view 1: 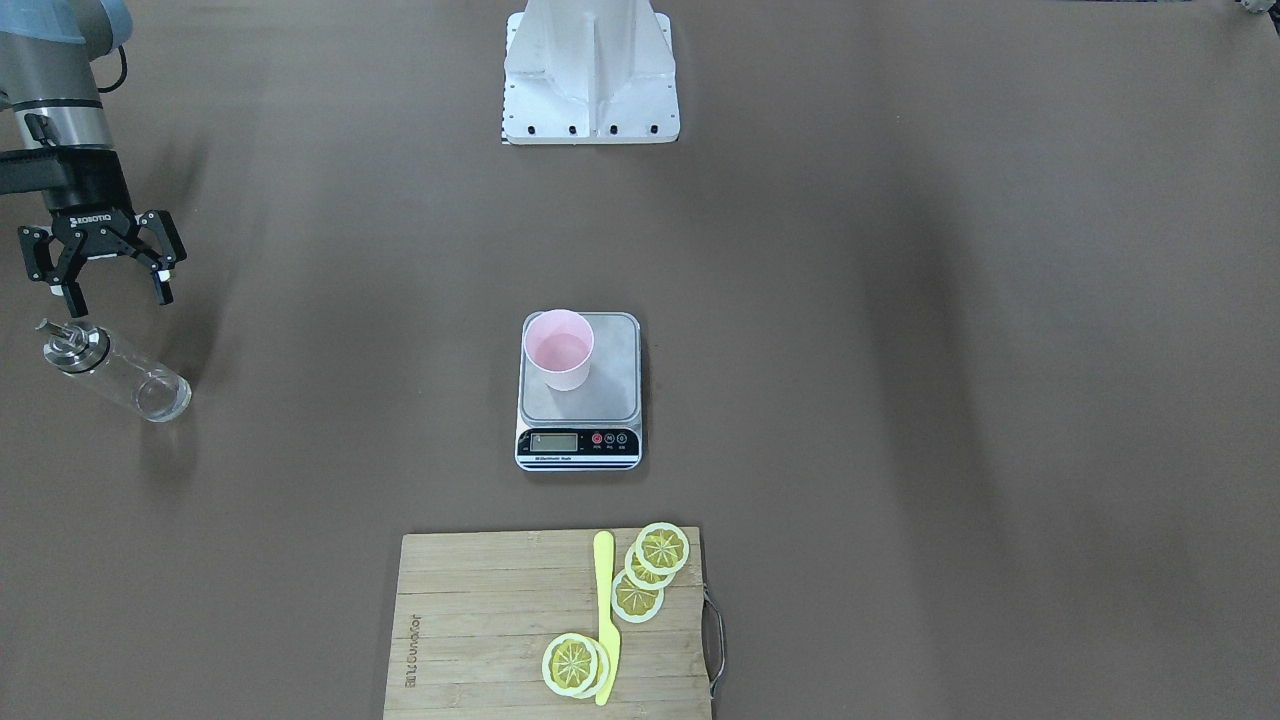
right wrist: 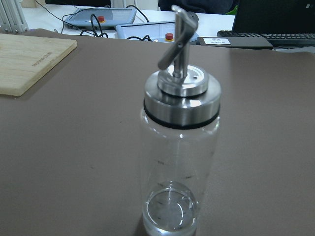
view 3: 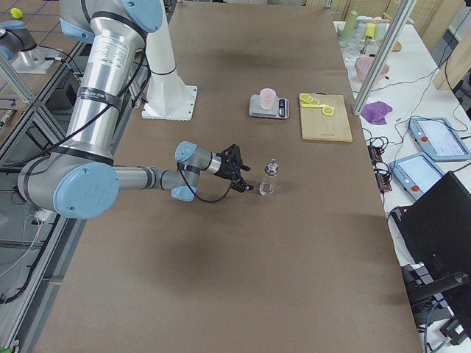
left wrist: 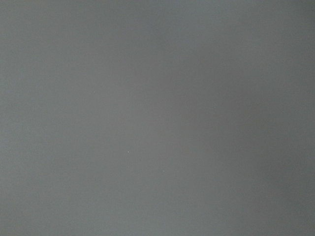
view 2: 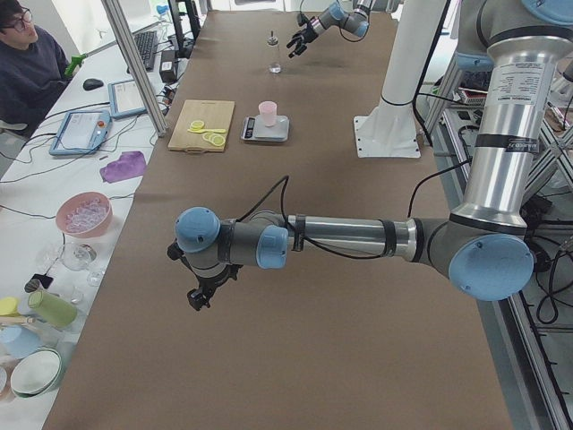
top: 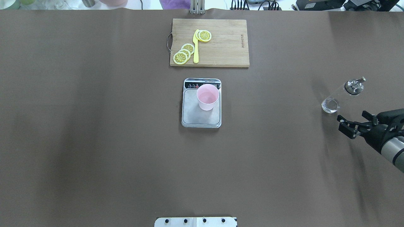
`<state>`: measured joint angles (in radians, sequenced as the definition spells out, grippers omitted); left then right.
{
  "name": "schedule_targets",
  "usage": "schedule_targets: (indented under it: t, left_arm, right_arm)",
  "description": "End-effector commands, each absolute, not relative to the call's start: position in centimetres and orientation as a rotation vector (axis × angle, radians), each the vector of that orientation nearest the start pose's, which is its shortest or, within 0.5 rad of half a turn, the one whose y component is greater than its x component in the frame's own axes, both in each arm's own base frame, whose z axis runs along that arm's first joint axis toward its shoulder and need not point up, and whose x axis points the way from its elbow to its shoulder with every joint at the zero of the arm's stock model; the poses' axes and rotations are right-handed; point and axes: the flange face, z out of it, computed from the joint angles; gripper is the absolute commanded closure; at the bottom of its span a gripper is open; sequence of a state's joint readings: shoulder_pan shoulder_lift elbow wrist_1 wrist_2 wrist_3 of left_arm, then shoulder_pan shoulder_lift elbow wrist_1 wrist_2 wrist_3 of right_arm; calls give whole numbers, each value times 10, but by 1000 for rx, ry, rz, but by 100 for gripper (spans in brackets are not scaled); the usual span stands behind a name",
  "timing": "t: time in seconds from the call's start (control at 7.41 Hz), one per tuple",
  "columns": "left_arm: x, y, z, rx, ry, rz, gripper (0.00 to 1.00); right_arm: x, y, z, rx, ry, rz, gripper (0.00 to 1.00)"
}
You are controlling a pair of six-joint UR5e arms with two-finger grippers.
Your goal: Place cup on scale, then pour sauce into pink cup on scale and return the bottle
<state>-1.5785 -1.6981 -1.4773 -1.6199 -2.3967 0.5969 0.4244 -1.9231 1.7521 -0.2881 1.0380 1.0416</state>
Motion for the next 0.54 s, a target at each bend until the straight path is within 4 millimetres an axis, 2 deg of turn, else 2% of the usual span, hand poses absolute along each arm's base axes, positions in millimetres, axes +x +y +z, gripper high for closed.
schedule_targets:
  t: [0.0,0.4]
  left_arm:
    - [-64,-550,630,324,776,587,2]
    - [-64,-551,628,327,776,587,2]
  right_arm:
    - [-258,-318,586,936,-714,213,1]
    - [-278,-327,588,946,-719,209,1]
